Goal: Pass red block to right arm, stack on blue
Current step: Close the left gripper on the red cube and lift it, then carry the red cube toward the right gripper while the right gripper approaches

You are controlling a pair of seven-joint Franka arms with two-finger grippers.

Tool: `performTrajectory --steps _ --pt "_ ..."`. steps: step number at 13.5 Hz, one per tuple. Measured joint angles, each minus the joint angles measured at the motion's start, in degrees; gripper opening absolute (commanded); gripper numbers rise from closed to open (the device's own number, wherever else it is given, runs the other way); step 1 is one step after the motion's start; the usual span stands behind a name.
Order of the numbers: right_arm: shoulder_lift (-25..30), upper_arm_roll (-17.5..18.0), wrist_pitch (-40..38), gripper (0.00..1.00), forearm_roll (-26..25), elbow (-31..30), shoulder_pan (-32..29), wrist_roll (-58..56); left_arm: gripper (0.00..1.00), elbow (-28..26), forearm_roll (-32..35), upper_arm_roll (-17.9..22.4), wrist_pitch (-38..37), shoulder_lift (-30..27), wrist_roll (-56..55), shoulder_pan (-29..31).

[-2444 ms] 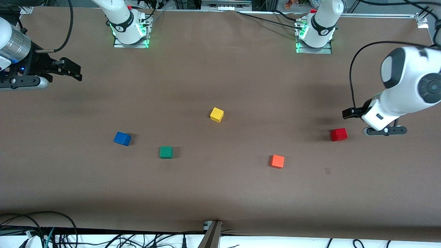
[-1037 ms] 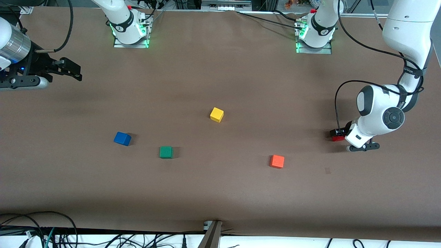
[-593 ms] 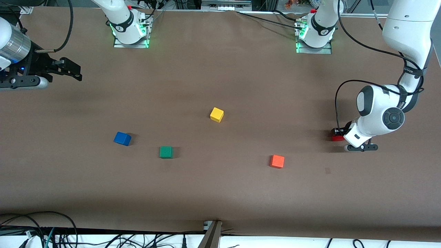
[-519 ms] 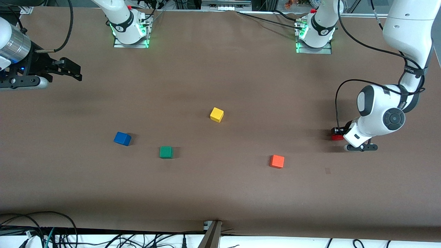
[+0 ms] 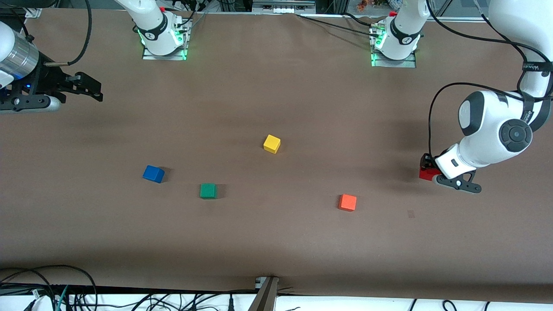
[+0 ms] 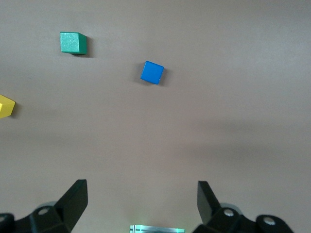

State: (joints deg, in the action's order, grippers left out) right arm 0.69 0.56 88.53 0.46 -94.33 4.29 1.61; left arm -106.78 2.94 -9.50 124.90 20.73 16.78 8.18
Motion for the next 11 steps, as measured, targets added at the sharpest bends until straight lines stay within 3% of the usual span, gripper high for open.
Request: performTrajectory --steps 11 --pt "0.0 0.0 0.0 1.0 0.0 0.0 0.0 0.02 0.0 1.44 -4.22 -11.12 -1.97 -5.56 6.23 0.06"
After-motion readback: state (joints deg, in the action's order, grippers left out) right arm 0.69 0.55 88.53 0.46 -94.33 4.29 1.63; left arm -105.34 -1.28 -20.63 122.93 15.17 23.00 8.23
